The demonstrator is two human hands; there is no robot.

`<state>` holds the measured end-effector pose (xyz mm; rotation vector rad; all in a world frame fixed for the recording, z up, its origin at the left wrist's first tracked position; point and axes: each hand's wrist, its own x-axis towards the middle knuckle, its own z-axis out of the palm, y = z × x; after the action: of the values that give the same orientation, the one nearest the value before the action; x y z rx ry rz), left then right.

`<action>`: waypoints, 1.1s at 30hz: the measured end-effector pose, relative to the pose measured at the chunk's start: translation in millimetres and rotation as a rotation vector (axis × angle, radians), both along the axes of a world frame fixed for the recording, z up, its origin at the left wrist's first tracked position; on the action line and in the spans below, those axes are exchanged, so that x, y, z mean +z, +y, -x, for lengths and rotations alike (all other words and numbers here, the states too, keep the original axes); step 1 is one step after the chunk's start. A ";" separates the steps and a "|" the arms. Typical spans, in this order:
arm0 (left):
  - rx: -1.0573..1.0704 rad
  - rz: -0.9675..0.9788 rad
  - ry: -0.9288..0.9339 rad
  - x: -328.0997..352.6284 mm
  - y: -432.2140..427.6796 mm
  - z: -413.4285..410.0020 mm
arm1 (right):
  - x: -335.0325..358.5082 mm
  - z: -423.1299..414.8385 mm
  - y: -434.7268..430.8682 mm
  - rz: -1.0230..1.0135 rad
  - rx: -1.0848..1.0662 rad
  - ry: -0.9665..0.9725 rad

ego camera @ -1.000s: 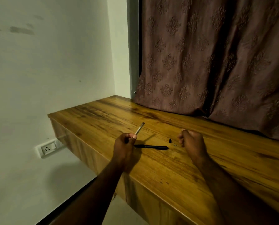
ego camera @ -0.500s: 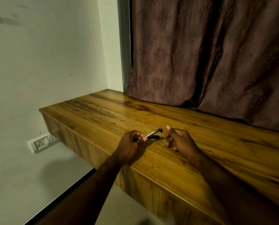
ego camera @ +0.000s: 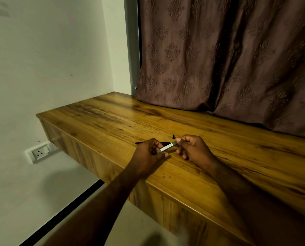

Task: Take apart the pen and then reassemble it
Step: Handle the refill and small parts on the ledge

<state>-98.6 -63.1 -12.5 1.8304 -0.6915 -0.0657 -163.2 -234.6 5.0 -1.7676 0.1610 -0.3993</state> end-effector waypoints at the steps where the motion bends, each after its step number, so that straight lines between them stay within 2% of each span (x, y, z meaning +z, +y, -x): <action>1: 0.005 -0.012 -0.028 -0.4 -0.3 0.1 | 0.0 -0.2 0.5 0.012 -0.002 0.000; 6: 0.048 -0.031 -0.098 0.2 -1.1 -1.4 | 0.7 0.9 1.9 0.031 0.002 -0.006; 9: 0.077 -0.111 -0.155 5.4 -3.5 -2.0 | 3.9 3.8 0.7 0.041 -0.016 0.000; 15: 0.179 -0.306 -0.454 12.3 -15.9 8.5 | -0.2 5.2 -7.7 -0.008 -0.053 -0.010; 19: 0.176 -0.403 -0.664 10.1 -14.0 13.9 | -1.1 4.1 -7.4 0.022 -0.051 -0.008; 33: 0.188 -0.390 -0.688 9.7 -13.7 17.8 | 0.0 3.4 -5.8 0.032 -0.019 0.010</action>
<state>-116.3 -76.7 -2.7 2.3029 -1.0237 0.6190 -166.6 -240.4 4.9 -1.8004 0.1794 -0.4087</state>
